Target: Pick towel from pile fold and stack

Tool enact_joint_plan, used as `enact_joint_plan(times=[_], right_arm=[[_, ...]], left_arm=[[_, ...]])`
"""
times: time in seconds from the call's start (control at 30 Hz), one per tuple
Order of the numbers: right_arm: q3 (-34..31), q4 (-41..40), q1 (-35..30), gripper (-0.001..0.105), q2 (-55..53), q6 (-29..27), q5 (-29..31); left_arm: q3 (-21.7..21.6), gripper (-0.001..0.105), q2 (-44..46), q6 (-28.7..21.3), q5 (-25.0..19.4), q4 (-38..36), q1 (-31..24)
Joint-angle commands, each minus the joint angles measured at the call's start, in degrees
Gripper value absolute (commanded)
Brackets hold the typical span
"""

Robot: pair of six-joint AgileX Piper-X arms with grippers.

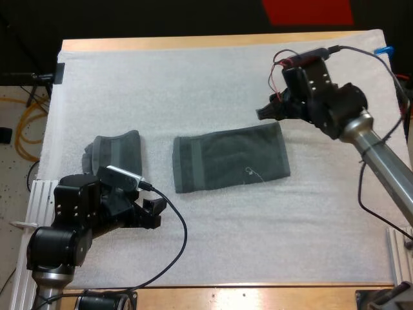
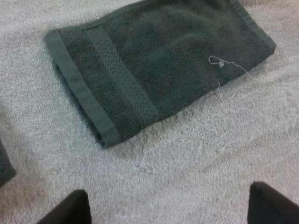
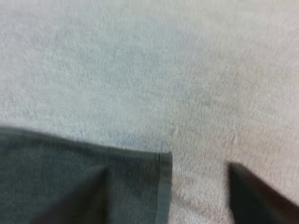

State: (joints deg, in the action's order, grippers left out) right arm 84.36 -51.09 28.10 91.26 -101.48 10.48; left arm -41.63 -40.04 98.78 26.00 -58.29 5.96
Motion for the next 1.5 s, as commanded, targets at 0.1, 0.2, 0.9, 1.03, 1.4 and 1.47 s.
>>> enact_joint_plan(times=[0.1, 0.2, 0.9, 1.03, 1.4, 1.47], right_arm=[[0.33, -2.64, -1.8, 0.07, -2.18, -0.11, -0.79], [0.09, -3.28, -4.95, 0.07, -2.28, 0.55, -4.14], [-23.51, 11.42, -21.96, 0.07, 3.17, 9.21, -43.23], [-23.95, 15.5, -21.85, 0.07, 8.45, 13.34, -47.97], [-23.95, 19.48, -17.11, 0.07, 15.62, 16.95, -53.51], [-23.95, 19.46, -15.27, 0.07, 16.52, 16.95, -52.78]], left_arm=[[-0.42, 0.066, 0.33, 0.39, -0.72, -0.63, 0.02], [-0.42, 0.066, 0.33, 3.02, -1.27, -0.39, 0.02], [-0.42, 0.066, 0.33, 17.99, 3.33, 11.99, 0.02], [-0.42, 0.066, 0.33, 17.99, 3.85, 11.99, 0.02], [-0.42, 0.066, 0.33, 18.21, 4.51, 11.99, 0.02], [-0.42, 0.066, 0.33, 18.31, 4.51, 11.99, 0.02]])
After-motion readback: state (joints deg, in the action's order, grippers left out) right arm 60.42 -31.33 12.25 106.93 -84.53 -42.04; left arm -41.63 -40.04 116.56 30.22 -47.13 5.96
